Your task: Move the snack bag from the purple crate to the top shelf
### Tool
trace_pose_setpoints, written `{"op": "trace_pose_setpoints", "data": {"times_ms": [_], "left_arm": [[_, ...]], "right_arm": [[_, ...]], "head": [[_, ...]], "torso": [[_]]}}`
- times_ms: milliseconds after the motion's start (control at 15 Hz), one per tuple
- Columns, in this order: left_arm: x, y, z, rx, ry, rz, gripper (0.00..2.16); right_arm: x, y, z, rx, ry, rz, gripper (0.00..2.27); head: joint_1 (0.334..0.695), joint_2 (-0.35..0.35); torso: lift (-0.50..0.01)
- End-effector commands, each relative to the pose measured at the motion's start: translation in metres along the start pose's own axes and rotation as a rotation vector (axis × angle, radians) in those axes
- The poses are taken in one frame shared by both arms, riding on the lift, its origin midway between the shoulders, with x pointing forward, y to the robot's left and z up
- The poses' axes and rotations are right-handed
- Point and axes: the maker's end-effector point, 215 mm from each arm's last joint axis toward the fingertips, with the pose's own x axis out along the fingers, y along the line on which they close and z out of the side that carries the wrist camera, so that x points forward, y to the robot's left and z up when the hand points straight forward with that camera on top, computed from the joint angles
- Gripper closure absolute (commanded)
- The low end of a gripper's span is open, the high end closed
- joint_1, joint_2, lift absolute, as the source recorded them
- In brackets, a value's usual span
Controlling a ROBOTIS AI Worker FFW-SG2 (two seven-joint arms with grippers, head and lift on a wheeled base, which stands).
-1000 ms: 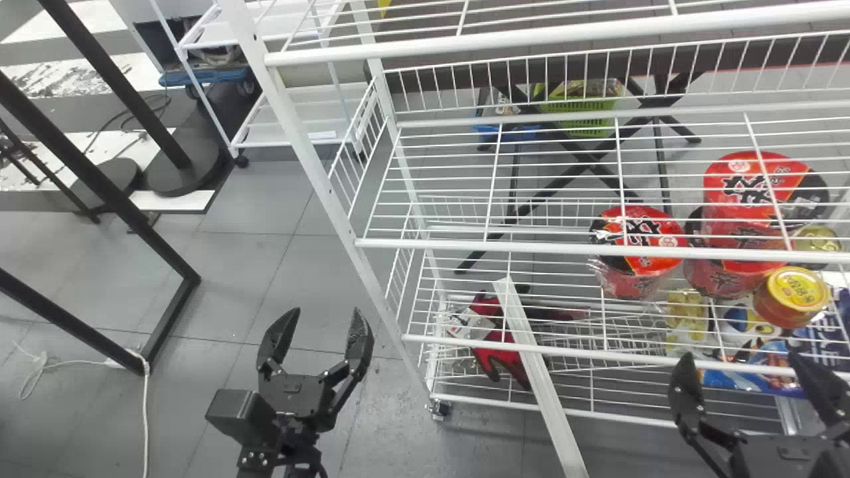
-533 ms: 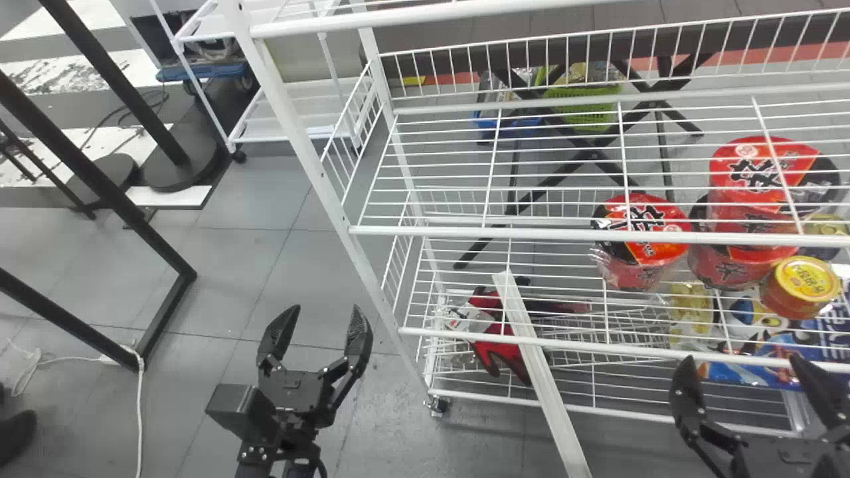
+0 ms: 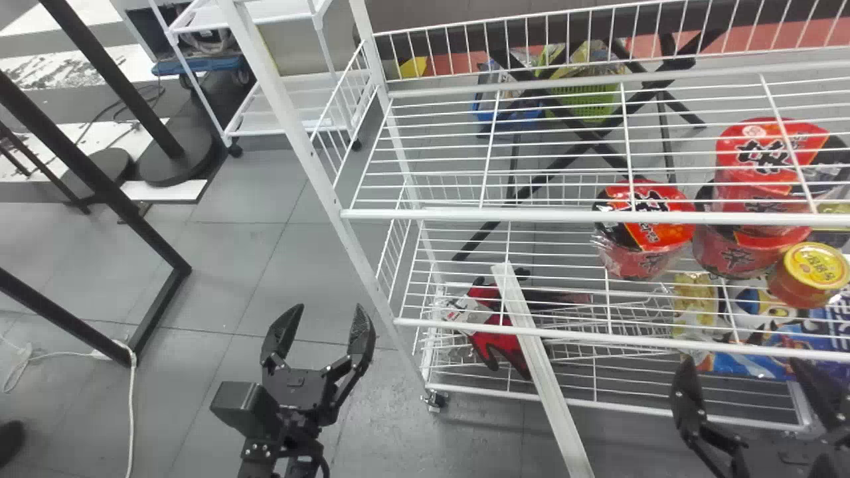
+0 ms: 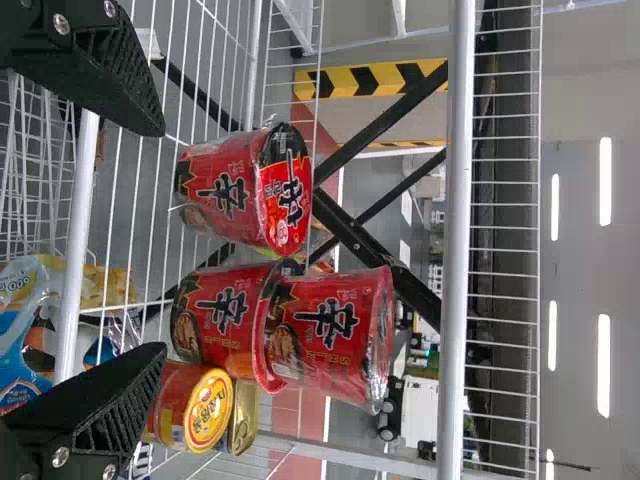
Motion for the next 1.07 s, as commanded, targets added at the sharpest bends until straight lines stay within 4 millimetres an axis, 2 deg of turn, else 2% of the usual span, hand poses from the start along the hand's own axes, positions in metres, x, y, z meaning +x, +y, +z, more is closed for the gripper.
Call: {"op": "trace_pose_setpoints", "data": {"times_ms": [0, 200, 533, 667, 800, 1000], "left_arm": [[0.000, 0.000, 0.000, -0.003, -0.001, 0.002, 0.13], [0.000, 0.000, -0.002, -0.003, 0.002, 0.003, 0.13], [-0.001, 0.001, -0.004, -0.002, 0.006, 0.005, 0.13], [0.001, 0.000, -0.005, -0.003, 0.007, 0.004, 0.13], [0.002, 0.001, -0.005, -0.004, 0.005, 0.006, 0.13], [0.002, 0.002, -0.005, -0.004, 0.005, 0.006, 0.13]], "right_arm": [[0.001, 0.001, 0.000, 0.007, -0.001, -0.003, 0.03], [-0.007, 0.002, 0.028, 0.018, -0.128, 0.001, 0.03], [-0.007, 0.002, 0.026, 0.017, -0.125, 0.002, 0.03], [-0.003, 0.002, 0.011, 0.013, -0.070, 0.000, 0.03], [-0.004, 0.002, 0.020, 0.020, -0.106, 0.003, 0.03], [-0.004, 0.002, 0.016, 0.018, -0.093, -0.001, 0.03]], "head": [[0.695, 0.264], [0.695, 0.263], [0.695, 0.266], [0.695, 0.267], [0.695, 0.266], [0.695, 0.266]], "torso": [[-0.447], [-0.449], [-0.450], [-0.451], [-0.450], [-0.450]]}}
